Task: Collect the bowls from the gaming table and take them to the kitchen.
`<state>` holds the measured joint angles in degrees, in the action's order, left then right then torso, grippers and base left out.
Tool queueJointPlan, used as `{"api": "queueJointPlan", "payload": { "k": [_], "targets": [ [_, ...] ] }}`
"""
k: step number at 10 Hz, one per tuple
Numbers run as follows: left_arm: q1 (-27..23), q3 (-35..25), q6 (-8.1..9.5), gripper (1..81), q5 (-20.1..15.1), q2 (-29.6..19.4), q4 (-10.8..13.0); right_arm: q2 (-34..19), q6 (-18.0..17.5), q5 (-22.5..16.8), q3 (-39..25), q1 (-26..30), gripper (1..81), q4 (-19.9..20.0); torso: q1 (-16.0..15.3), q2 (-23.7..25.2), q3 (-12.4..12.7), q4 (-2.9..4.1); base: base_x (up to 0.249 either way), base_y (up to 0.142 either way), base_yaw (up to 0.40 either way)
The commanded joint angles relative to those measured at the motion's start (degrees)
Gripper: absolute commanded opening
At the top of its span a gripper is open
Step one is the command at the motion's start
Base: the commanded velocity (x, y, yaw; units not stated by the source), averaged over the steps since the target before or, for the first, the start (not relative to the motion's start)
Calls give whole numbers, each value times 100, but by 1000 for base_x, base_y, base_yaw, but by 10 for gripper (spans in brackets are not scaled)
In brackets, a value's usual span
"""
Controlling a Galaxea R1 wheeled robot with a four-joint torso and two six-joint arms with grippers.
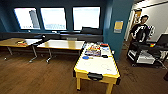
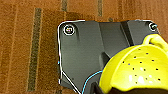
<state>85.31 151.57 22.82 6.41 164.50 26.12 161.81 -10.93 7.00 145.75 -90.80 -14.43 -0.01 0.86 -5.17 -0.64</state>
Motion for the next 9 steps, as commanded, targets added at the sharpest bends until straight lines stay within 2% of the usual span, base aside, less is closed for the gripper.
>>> {"api": "queueJointPlan", "payload": {
  "k": [1,5,9],
  "targets": [
    [-230,22,21,10,-228,-75,-28,-93,4,-278,14,188,10,-68,0,0,0,0,0,0,0],
    [-229,22,21,10,-228,-84,-20,-84,4,-278,14,179,10,-68,-2,0,0,0,0,0,-25],
    [-238,171,47,10,-290,30,-11,-67,4,-277,31,180,10,-68,-2,0,0,0,0,0,-319]
  ]
}}
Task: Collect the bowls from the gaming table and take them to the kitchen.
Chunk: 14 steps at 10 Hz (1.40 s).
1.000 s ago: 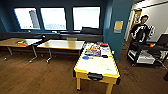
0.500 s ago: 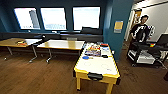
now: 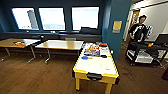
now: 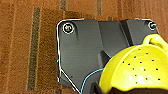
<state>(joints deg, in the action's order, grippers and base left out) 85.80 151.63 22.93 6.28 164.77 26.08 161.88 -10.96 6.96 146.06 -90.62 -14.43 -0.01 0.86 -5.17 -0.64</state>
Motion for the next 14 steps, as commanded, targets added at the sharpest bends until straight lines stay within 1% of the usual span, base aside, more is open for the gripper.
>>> {"api": "queueJointPlan", "payload": {
  "k": [1,3,6,9,12,14],
  "targets": [
    [-287,357,54,10,-285,126,-15,-65,6,-265,1,163,10,-68,0,0,0,0,0,0,-379],
    [-287,649,63,10,-285,347,-32,-30,6,-265,1,163,10,-77,-5,0,0,0,0,0,-381],
    [-287,667,80,10,-285,373,-76,-30,6,-265,10,145,10,-60,-5,0,0,0,0,0,-381],
    [-278,667,27,10,-285,425,-59,92,-11,-230,71,163,10,2,-5,0,0,0,0,0,-382],
    [-278,667,10,10,-294,399,-24,207,-47,-221,300,163,10,2,-5,0,0,0,0,0,-382],
    [-226,658,1,10,-294,242,3,190,-73,-230,554,145,10,20,-5,0,0,0,0,0,-382]
  ]
}}
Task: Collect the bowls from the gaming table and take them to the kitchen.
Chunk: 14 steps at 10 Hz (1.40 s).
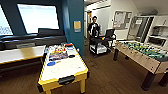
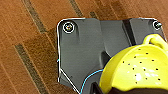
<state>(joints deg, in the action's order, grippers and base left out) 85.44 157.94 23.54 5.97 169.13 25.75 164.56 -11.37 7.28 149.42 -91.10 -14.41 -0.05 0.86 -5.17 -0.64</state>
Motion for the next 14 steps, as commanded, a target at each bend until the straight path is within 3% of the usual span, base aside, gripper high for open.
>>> {"api": "queueJointPlan", "payload": {
  "k": [1,14],
  "targets": [
    [-164,26,-60,10,-255,-273,44,-88,-32,-279,296,184,10,0,0,0,0,0,0,0,-382],
    [-93,26,-69,10,-246,-283,71,-8,21,-288,403,149,10,-54,0,0,0,0,0,0,-371]
  ]
}}
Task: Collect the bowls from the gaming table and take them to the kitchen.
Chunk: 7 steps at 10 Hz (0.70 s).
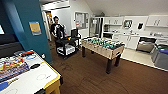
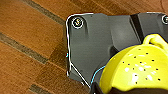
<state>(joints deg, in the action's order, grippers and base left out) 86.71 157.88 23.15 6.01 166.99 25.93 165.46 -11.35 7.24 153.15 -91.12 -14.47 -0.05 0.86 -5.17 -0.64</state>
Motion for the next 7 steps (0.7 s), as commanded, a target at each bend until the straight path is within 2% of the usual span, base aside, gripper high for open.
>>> {"api": "queueJointPlan", "payload": {
  "k": [1,7],
  "targets": [
    [-220,41,-30,10,-249,-51,53,-81,19,-285,30,160,10,-47,0,0,0,0,0,0,-367],
    [-220,33,-30,10,-249,-7,53,-37,19,-285,30,151,10,-38,0,0,2,0,0,0,-368]
  ]
}}
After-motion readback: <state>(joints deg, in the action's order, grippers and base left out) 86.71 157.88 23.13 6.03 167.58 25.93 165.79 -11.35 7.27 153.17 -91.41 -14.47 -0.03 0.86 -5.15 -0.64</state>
